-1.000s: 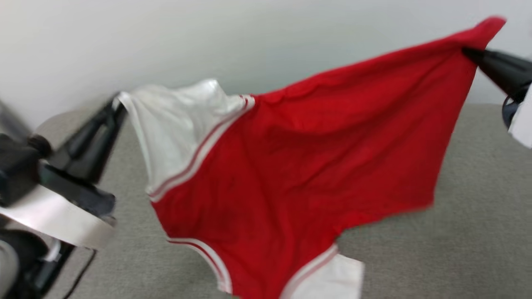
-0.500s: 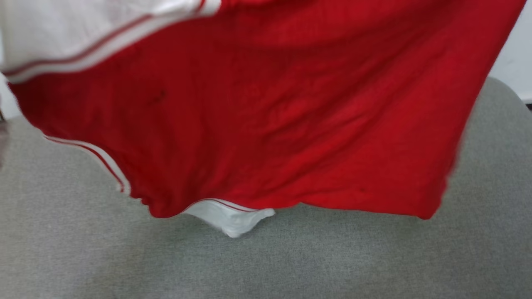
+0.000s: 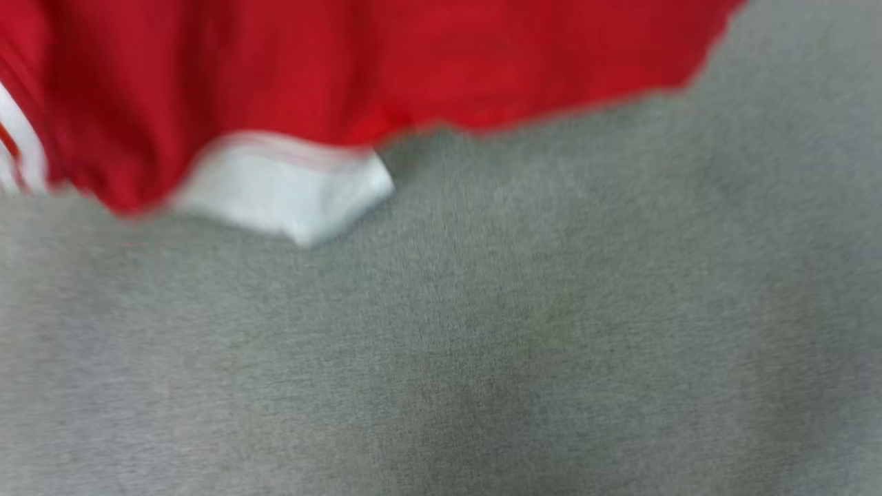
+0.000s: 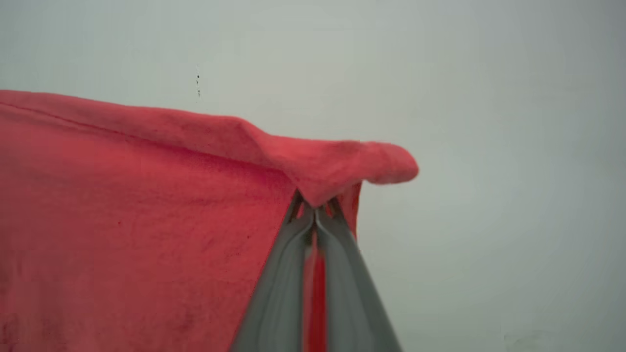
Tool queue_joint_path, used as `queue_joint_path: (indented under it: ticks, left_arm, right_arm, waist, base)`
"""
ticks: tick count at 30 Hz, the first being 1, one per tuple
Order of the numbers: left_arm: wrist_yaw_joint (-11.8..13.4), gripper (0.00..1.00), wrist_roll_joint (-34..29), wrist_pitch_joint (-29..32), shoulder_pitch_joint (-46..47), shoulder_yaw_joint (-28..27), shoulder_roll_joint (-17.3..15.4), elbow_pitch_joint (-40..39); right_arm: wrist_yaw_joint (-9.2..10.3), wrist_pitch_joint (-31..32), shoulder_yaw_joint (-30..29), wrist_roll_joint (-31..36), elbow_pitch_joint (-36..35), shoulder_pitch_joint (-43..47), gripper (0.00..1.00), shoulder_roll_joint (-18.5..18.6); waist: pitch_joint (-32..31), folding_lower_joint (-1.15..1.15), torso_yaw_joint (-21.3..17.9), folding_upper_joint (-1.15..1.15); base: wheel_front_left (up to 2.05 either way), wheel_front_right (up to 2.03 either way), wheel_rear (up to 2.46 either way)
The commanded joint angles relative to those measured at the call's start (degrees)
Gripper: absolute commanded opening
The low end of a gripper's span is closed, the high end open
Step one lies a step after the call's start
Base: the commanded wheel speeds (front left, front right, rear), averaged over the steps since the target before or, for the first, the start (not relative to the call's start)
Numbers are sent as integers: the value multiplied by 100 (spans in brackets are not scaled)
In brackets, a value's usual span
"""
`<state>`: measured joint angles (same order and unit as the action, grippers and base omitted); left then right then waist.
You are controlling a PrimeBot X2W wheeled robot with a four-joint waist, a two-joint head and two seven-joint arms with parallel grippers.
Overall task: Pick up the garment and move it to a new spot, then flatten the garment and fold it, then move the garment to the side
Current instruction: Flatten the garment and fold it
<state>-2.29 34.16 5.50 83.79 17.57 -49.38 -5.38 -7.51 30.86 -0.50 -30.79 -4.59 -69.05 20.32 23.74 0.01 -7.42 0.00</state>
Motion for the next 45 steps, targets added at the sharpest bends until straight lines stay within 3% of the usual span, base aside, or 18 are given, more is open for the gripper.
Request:
queue_joint_path:
  ticks: [1, 12, 19, 25, 33, 38, 45]
  left_arm:
    - [-18, 0, -89, -65, 194, 49, 89, 199]
    - [-361, 0, -694, -932, 2257, 571, 887, 2554]
    - [-455, 0, -618, -1484, 2259, 873, 1222, 3477]
    - [-500, 0, -363, -1772, 1246, 1204, 1395, 3781]
    - [-361, 0, -2, -2015, -1072, 1415, 1659, 3496]
    - [-77, 0, 188, -1992, -2738, 1613, 1623, 2711]
    - [426, 0, 592, -1700, -4862, 1804, 1200, 1514]
  right_arm:
    - [5, -155, 12, 80, 182, -197, 0, -60]
    - [5, -1538, 423, 701, 2187, -1906, 0, -159]
    - [5, -2254, 635, 888, 3128, -1922, 0, -307]
    - [5, -2734, 915, 832, 3698, -1247, 0, -355]
    - [4, -3017, 1316, 329, 4230, 153, 0, -279]
    - [4, -2996, 1767, -203, 4189, 1237, 0, -17]
    - [4, -3085, 2133, -890, 3966, 2870, 0, 394]
  waist:
    - [497, -1, -21, 0]
    - [1465, -1, 76, 0]
    - [1726, -1, 238, 0]
    - [1556, -1, 414, 0]
    - [832, -1, 663, 0]
    - [140, -1, 809, 0]
    - [-725, -1, 981, 0]
  base:
    - [0, 0, 0]
    - [0, 0, 0]
    - [0, 0, 0]
    - [0, 0, 0]
    - [0, 0, 0]
    - [0, 0, 0]
    - [0, 0, 0]
